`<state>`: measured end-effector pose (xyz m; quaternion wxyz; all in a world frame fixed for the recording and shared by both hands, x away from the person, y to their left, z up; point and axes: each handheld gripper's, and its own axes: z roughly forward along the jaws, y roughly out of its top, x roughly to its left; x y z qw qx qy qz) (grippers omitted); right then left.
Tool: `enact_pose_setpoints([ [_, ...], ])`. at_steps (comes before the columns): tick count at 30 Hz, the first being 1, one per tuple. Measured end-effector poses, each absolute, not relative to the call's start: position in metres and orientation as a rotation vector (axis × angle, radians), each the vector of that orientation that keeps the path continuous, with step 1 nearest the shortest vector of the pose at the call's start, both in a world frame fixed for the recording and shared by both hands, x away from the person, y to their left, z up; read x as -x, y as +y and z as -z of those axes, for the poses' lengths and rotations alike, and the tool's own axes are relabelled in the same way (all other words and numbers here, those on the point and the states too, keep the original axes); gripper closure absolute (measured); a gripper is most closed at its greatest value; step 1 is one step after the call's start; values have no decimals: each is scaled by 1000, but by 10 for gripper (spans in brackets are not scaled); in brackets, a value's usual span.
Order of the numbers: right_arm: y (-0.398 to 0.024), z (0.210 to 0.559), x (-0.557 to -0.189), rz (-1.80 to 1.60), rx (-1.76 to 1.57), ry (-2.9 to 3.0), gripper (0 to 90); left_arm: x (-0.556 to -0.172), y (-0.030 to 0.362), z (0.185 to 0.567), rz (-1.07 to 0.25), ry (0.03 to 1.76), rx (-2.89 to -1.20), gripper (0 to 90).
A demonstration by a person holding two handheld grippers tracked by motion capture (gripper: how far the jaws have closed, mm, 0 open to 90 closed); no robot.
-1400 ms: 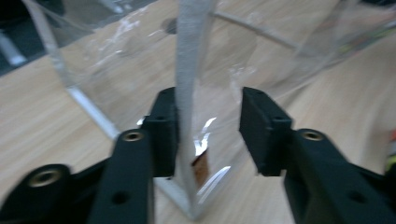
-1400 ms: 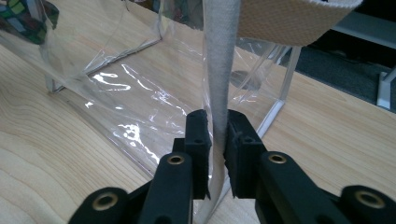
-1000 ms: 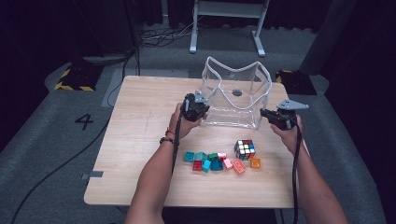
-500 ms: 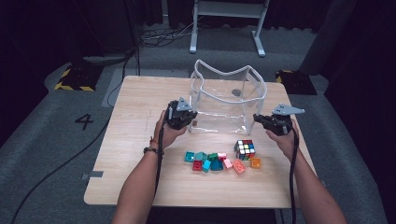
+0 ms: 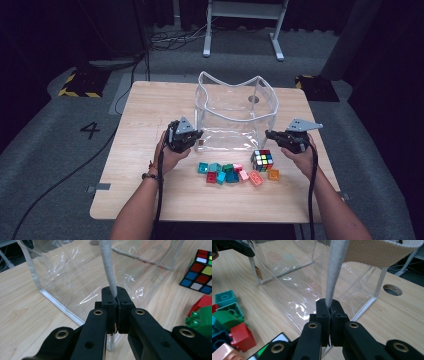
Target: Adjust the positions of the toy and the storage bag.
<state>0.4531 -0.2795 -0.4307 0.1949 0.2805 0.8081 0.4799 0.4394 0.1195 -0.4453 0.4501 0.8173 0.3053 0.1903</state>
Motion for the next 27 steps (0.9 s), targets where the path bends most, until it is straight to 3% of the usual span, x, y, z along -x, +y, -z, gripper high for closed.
enact_pose_setpoints([
  [15,-281,433,-427,-1386,-763,2279,864,-415,122,446,-480,724,-2043,858],
  [16,-281,433,-427,-1381,-769,2275,834,-413,121,446,-488,733,-2040,846],
  [18,-281,432,-424,-1346,-774,2275,645,-409,123,446,-528,720,-2061,798],
  [22,-278,435,-415,-1240,-742,2306,458,-401,134,447,-548,729,-2077,701],
  [25,-281,438,-412,-1288,-740,2343,403,-395,142,448,-544,738,-2077,590],
  [26,-282,440,-411,-1308,-727,2365,379,-392,147,450,-534,741,-2070,590],
  [27,-282,443,-410,-1310,-716,2391,344,-389,150,452,-527,764,-2071,522],
])
